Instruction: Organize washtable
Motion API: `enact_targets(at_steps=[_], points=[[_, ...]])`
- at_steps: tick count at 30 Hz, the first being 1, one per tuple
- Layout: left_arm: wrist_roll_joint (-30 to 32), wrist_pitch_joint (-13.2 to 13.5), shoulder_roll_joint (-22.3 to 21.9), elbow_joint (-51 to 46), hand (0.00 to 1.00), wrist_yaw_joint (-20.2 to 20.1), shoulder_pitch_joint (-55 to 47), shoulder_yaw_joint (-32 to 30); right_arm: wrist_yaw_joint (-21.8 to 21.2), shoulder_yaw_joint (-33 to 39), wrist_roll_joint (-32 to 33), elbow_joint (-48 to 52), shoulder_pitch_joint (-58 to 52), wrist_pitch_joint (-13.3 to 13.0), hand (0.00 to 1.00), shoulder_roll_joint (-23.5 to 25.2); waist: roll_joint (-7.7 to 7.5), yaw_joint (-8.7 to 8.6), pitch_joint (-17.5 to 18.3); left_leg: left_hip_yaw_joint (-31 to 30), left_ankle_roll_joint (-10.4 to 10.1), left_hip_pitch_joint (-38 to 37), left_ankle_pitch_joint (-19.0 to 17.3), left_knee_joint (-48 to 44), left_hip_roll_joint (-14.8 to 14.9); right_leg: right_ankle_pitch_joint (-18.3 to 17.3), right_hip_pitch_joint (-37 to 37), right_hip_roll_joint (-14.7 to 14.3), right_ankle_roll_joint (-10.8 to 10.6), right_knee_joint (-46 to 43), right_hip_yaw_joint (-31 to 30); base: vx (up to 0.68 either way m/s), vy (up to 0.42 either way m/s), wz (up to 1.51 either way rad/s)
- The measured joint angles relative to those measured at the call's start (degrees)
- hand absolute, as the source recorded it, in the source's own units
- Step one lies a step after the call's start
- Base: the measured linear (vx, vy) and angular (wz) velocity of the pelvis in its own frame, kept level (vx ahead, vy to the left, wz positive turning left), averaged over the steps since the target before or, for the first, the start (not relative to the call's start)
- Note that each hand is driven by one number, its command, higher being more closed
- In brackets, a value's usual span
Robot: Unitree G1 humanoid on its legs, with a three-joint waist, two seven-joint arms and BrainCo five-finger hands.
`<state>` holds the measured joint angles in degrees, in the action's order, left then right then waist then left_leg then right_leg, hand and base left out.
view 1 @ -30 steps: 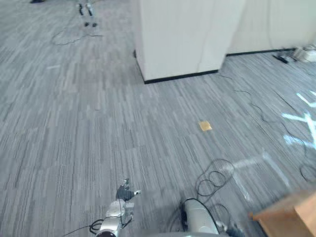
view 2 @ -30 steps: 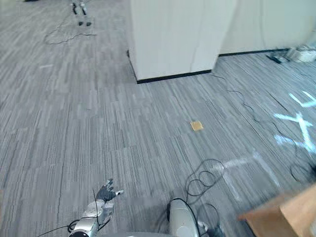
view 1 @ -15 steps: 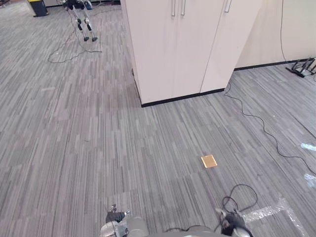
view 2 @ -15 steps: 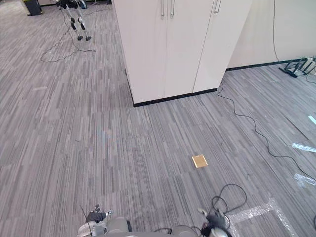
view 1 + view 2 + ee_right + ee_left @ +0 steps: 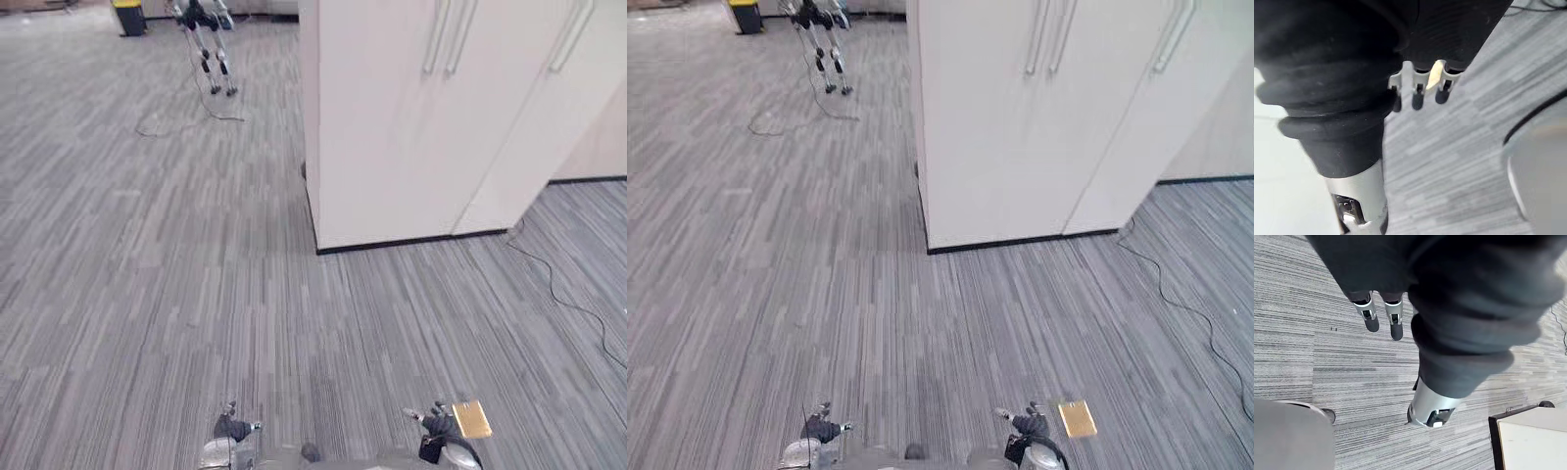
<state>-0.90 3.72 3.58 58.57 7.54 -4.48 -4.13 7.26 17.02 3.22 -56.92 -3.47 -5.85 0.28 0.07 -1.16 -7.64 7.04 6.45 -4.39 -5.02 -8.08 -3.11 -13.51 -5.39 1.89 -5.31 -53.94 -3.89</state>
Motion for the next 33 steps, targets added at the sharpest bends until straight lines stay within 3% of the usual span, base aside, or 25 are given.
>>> enact_targets(at_steps=[1,2,3,4,6,9,10,20,27,29,31,33], points=[[0.0,-0.3,-0.2,0.4,0.00,0.0,0.3,0.0,0.0,0.0,-0.3,0.0,-0.4,0.0,0.00,-0.2,0.46,-0.31,-0.1,-0.9,0.0,-1.2,0.0,1.0,0.0,-1.3,-1.3,-0.4,0.7,3.1,0.4,0.32,0.016,0.80],[0.0,-0.6,-0.5,0.6,0.00,-0.1,0.0,0.0,0.0,0.6,-0.2,0.4,-1.0,0.0,0.00,0.2,0.47,-1.25,0.4,-2.8,-0.1,-2.2,-0.1,2.3,0.0,-2.0,-3.2,-1.1,1.4,13.0,-0.3,0.30,-0.027,1.01],[0.0,-0.6,-0.7,0.5,0.00,-0.1,-0.5,-0.1,0.1,1.1,-0.7,0.7,-1.2,0.1,0.00,0.3,-0.11,-2.22,1.0,-4.3,-1.3,-2.4,-0.8,2.9,-0.2,-0.4,-3.3,-1.7,1.9,26.9,-2.6,0.36,-0.059,1.23],[0.1,-0.6,0.0,0.3,0.00,-0.2,-0.2,0.0,0.1,1.2,-1.1,0.3,-1.6,0.2,0.00,0.7,-1.88,-2.28,1.3,-5.2,-2.0,-3.0,-1.3,3.2,-1.0,4.9,-3.2,-0.6,2.3,34.9,-4.4,0.32,-0.076,0.95],[0.0,-0.7,0.1,0.6,0.00,0.1,-0.4,-1.8,0.1,1.3,-1.1,-1.1,-2.0,0.6,0.00,1.1,-3.44,-1.03,2.5,-5.3,-4.0,-4.0,-2.6,3.0,-1.1,12.7,-1.7,0.3,1.4,39.9,-5.0,0.36,-0.131,0.48],[-0.7,-0.5,-1.4,0.6,0.00,0.1,-1.7,-3.2,0.0,1.2,-1.2,-2.1,-1.1,0.8,0.00,-0.3,-0.65,-1.09,3.3,-3.9,-5.4,-3.8,-3.6,3.9,1.9,13.9,0.3,-1.7,2.7,45.6,-3.7,0.30,-0.084,0.25],[-0.6,-0.6,-1.1,2.7,0.00,-0.1,-1.6,-5.0,-0.1,-1.4,0.8,-3.4,-1.4,0.9,0.00,-0.8,-1.18,-1.12,4.7,-2.9,-6.6,-4.4,-4.3,5.2,4.1,17.9,5.1,-3.5,3.9,55.4,-3.8,0.06,-0.015,0.00],[-1.8,-0.5,-1.2,2.6,0.00,0.0,-1.5,-5.0,-0.2,0.7,3.6,-3.8,-2.0,0.7,0.00,-0.7,-1.17,-0.92,4.7,-5.3,-6.7,-1.9,-4.2,5.2,4.0,17.9,4.3,-2.8,3.9,56.4,-0.5,0.00,0.006,0.14],[-4.5,1.2,-0.8,2.5,0.00,0.0,-0.6,-5.1,-0.1,3.9,5.6,-5.7,-1.8,0.5,0.00,-0.7,-1.73,1.28,3.3,-5.8,-8.1,2.9,-3.8,3.6,4.2,16.8,5.0,-0.3,3.1,58.6,8.7,0.07,0.042,0.66],[-5.2,1.7,-0.8,2.4,0.00,-0.1,-0.1,-5.1,-0.1,4.0,5.4,-6.0,-1.7,0.6,0.00,-0.8,-1.83,2.28,2.7,-4.8,-8.0,3.4,-4.2,2.9,4.0,15.4,5.2,0.5,2.5,57.3,10.5,0.07,0.079,0.62],[-5.2,1.7,-0.8,2.0,0.00,-0.2,-0.1,-5.6,-0.2,4.5,5.2,-6.0,-0.7,0.6,0.00,-0.4,-1.84,2.06,1.5,-4.8,-6.9,3.6,-6.3,0.7,3.9,11.0,4.2,1.5,1.7,51.3,12.2,0.05,0.084,0.52],[-5.0,1.6,-0.5,1.7,0.00,-0.4,0.0,-5.7,-0.9,5.1,5.4,-5.2,-1.1,0.5,0.00,-0.6,-2.14,1.94,0.8,-4.0,-5.3,3.2,-10.4,-2.9,2.6,2.4,-1.6,5.6,-1.4,32.8,14.2,0.08,0.127,0.42]])
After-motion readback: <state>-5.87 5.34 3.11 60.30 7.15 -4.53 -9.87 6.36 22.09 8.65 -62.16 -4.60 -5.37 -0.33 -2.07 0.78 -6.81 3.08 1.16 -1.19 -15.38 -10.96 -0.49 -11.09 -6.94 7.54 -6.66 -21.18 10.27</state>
